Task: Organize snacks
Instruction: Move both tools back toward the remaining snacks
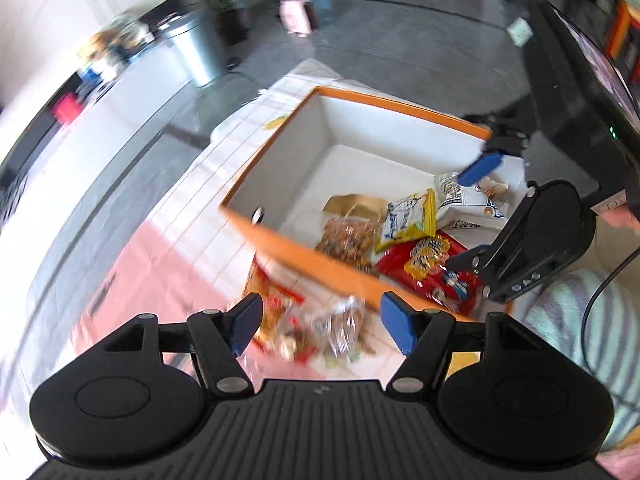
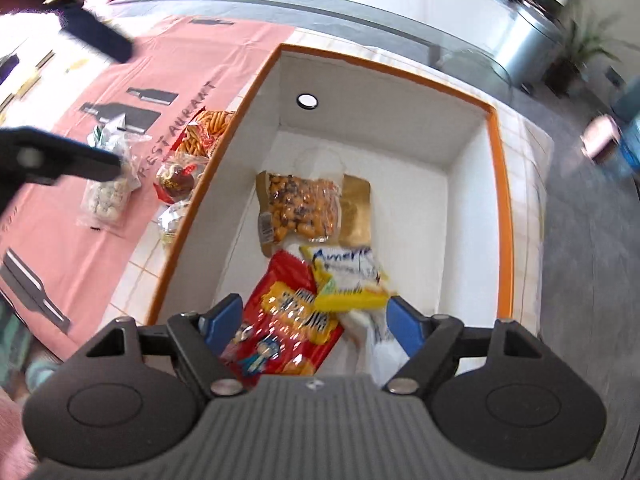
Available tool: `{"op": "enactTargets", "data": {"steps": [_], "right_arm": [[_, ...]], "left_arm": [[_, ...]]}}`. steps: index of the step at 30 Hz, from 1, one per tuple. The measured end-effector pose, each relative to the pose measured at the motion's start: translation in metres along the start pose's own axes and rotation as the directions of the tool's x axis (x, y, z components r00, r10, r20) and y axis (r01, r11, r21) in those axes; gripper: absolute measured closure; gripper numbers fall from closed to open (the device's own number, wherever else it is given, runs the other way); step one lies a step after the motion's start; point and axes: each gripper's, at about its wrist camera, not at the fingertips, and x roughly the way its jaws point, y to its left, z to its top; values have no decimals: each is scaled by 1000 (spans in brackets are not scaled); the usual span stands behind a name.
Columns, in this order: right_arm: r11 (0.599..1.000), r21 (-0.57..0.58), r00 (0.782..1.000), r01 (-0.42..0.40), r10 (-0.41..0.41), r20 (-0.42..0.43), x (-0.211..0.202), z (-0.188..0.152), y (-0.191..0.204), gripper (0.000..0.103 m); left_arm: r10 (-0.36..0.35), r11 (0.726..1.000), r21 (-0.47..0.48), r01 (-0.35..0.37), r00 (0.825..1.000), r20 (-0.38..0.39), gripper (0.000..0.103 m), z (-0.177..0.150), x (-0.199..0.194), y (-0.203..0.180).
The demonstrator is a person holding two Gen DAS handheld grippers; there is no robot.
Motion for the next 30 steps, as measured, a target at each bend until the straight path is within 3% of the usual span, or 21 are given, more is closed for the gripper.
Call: {"op": "enactTargets", "data": {"steps": [11, 17, 21, 30], "right_arm": [[976, 206, 980, -69, 28, 197, -60, -35, 56, 27], [961, 269, 957, -59, -22, 289, -66, -39, 104, 27], [958, 285, 938, -38, -64, 340, -58, -39, 137, 27], [916, 400, 896, 21, -195, 399, -23, -49, 178, 29]], "left_arm": [[84, 971, -231, -62, 993, 88, 24, -85, -76, 26], [97, 922, -386, -25, 981, 169, 24, -129, -92, 46], [116, 877, -480, -17, 977, 179, 24, -155, -89, 59], [184, 813, -581, -34, 962, 201, 25, -186, -77, 55]]}}
